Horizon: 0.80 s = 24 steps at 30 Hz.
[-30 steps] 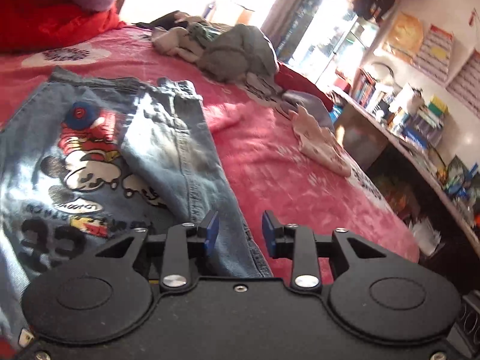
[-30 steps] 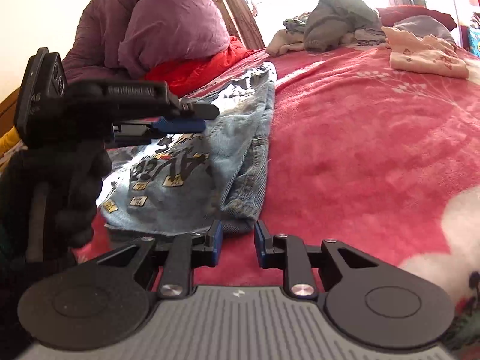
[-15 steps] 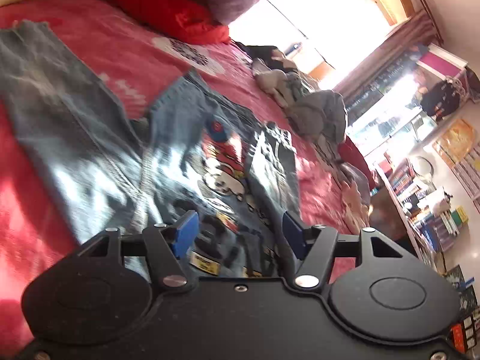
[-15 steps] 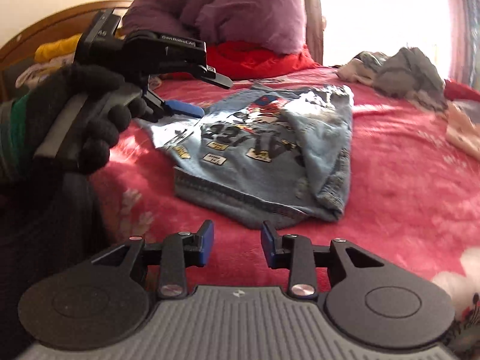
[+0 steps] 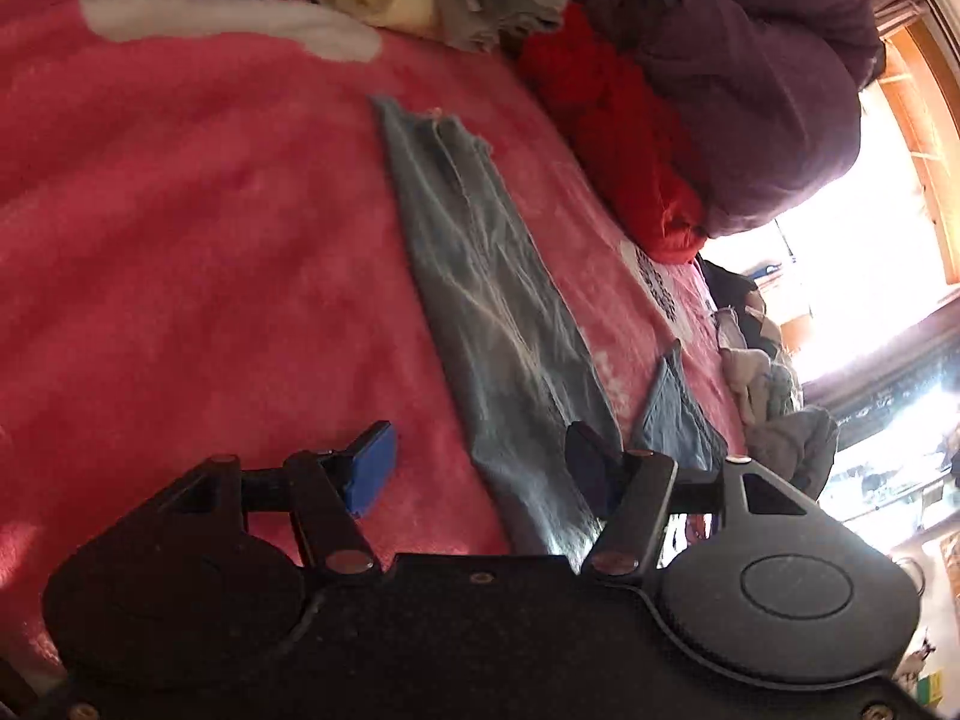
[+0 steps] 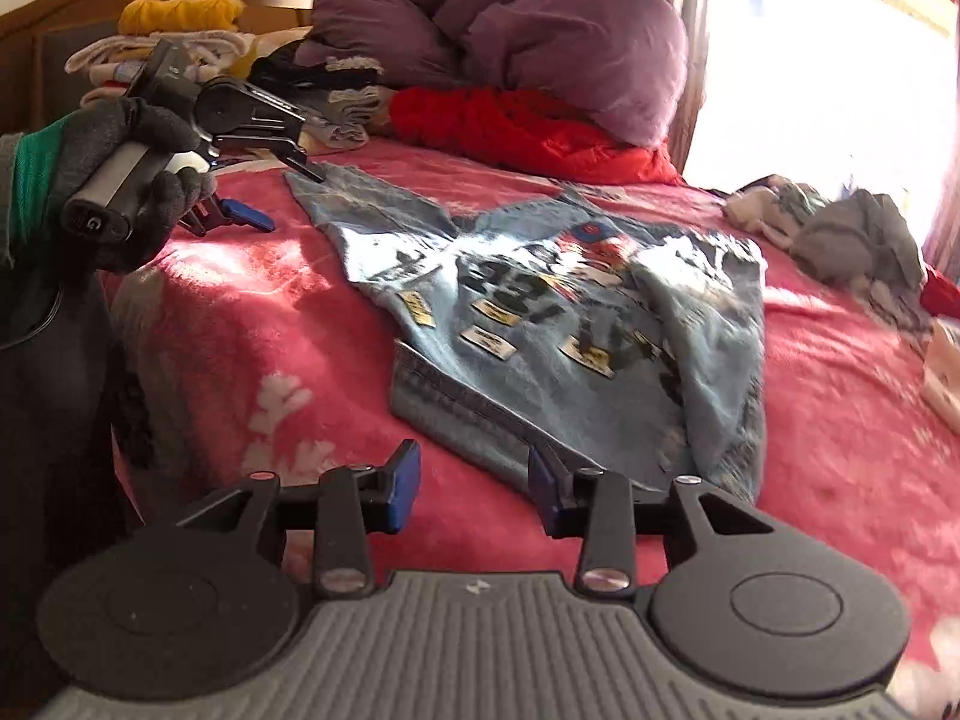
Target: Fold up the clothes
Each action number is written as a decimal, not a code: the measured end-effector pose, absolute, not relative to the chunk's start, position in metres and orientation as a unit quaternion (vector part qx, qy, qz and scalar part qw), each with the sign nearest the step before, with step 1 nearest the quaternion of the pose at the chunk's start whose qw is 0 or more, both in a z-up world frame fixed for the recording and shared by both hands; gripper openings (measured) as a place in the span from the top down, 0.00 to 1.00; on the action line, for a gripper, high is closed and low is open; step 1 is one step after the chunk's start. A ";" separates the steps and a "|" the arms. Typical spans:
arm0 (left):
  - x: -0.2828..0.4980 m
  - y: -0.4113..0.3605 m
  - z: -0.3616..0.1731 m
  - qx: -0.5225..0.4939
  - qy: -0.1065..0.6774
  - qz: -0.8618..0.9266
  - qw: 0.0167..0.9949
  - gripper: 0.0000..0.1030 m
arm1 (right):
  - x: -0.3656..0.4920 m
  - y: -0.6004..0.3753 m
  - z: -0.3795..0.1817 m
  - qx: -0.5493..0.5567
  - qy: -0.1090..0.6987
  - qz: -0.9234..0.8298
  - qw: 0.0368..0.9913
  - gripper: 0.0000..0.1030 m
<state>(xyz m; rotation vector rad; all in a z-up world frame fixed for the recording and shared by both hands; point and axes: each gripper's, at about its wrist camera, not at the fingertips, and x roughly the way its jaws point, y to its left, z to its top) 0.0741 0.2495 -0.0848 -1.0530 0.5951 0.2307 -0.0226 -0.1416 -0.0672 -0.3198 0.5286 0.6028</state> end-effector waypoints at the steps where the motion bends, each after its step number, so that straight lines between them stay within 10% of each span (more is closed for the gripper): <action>1: 0.075 0.252 -0.086 -0.498 0.277 0.108 0.814 0.40 | -0.022 -0.134 -0.069 -0.163 0.254 0.297 0.906 0.61; 24: 0.106 0.260 -0.094 -0.499 0.266 0.099 0.819 0.44 | 0.004 0.043 -0.089 -0.432 0.147 0.290 0.841 0.54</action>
